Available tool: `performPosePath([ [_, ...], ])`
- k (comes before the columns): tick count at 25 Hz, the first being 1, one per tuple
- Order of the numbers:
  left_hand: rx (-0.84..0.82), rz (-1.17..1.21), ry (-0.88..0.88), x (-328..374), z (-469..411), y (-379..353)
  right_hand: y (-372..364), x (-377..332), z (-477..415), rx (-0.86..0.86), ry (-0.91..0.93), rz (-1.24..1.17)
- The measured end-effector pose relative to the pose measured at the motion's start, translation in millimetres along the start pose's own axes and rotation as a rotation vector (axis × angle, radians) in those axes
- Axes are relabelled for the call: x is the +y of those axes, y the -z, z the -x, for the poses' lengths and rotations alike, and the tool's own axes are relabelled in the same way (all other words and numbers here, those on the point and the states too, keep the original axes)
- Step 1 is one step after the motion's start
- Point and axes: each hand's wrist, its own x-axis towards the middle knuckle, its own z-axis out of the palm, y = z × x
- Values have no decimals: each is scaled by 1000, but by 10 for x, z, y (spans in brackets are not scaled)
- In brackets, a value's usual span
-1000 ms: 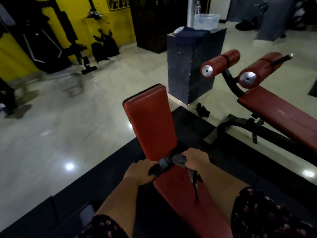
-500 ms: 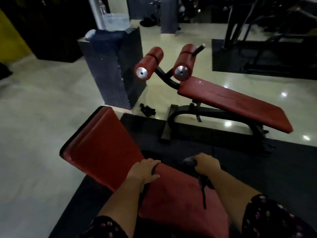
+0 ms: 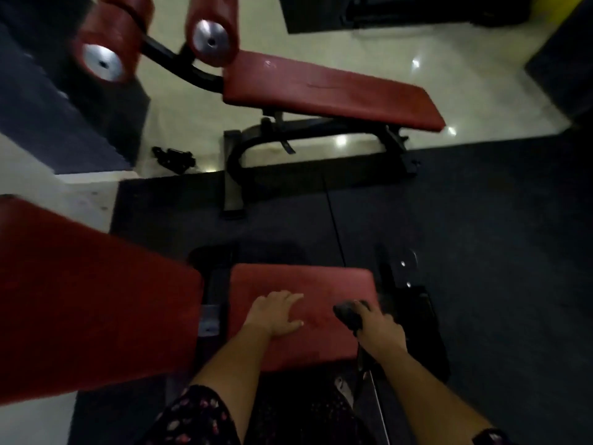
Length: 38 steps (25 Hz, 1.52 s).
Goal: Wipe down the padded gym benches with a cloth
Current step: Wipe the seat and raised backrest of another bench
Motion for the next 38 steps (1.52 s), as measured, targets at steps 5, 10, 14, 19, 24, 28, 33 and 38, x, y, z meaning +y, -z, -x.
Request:
performPosePath([
  [5,-17,-96,-20,9,-572,-592,-687,641,-104,-104,-176,-49],
  [10,167,-84,1,-345,-1306,-948,-1137,772,-606,30,-331,-96],
  [14,229,-140,-152,-516,-1883,-1192,-1337,697,-1230,191,-310,-141],
  [19,321,-235,-359,-749,-2471,-1588,-1735,636,-1673,131,-192,-26],
  [24,544,-86,-180,-916,-2789,-1982,-2069,638,-1738,320,-329,-190],
  [28,656,-42,-192,-961,-2820,-2080,-2002,580,-2016,402,-346,-256],
  [33,677,-46,-192,-945,-2815,-2059,-1426,741,-2764,418,-311,-201],
  [38,690,-48,-197,-971,-2833,-2102,-1420,804,-2696,380,-150,-191],
])
